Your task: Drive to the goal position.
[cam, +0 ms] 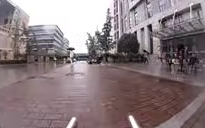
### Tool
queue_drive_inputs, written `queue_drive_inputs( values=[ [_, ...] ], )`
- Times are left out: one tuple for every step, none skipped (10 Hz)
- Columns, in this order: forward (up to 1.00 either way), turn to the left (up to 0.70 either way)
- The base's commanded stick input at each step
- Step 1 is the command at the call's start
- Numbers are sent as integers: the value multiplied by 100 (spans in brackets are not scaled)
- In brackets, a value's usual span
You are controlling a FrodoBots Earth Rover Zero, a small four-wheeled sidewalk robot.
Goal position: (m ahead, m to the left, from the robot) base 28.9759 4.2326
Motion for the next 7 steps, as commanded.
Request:
queue_drive_inputs(
  values=[
    [70,0],
    [70,0],
    [70,0],
    [70,0],
    [70,0],
    [70,0],
    [70,0]
  ],
)
